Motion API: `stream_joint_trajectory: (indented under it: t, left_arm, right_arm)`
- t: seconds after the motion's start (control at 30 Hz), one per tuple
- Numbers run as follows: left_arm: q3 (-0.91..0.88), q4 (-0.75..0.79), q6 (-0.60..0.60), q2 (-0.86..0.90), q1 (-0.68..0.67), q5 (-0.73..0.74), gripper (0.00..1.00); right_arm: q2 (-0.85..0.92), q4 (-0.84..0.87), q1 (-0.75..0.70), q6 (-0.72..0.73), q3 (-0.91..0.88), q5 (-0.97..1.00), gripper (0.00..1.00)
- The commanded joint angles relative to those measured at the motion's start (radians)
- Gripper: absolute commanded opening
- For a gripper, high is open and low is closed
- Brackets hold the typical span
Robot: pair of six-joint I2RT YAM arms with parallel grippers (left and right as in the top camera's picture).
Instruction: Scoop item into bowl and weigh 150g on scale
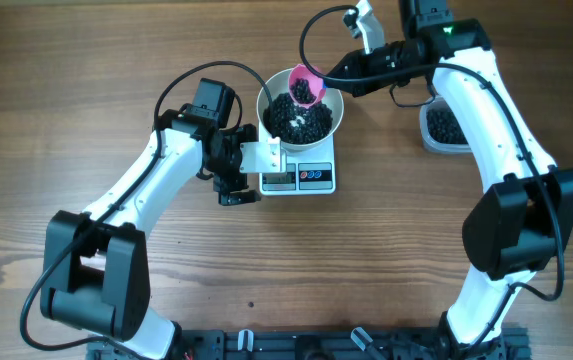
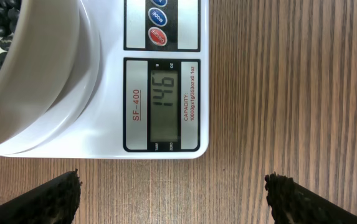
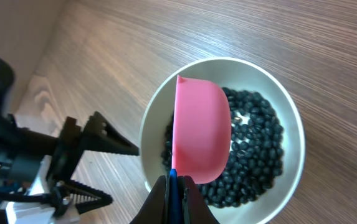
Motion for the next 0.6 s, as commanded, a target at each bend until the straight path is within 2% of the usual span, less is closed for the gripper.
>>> stream_joint_trajectory:
  t: [0.0,0.07,0.2,0.3,0.37,0.57]
  left_arm:
    - [-0.008,0.0,0.019,0.01,0.003,0.02,1.0]
    - [-0.008,0.0,0.019,0.01,0.003,0.02,1.0]
    - [-0.008,0.0,0.019,0.01,0.003,0.02,1.0]
    - [-0.008,0.0,0.019,0.01,0.003,0.02,1.0]
    - [-0.008,0.0,0.019,0.01,0.003,0.02,1.0]
    - [-0.008,0.0,0.019,0.01,0.003,0.02,1.0]
  right_arm:
    - [-0.019,0.034,-0.012,0.133,0.022,0.03,0.04]
    - [-0.019,0.06,-0.018,0.269,0.022,0.061,0.04]
    - [-0.019,0.052,-0.018,0.282,0.021,0.066,0.04]
    - [-0.019,-0.046,-0.008,0.037,0.021,0.085,0.04]
    - [-0.019,-0.095,0.016,-0.057,0.022,0.201,0.04]
    - [-0.019,-0.057,0.042,-0.133,0.084,0.235,0.04]
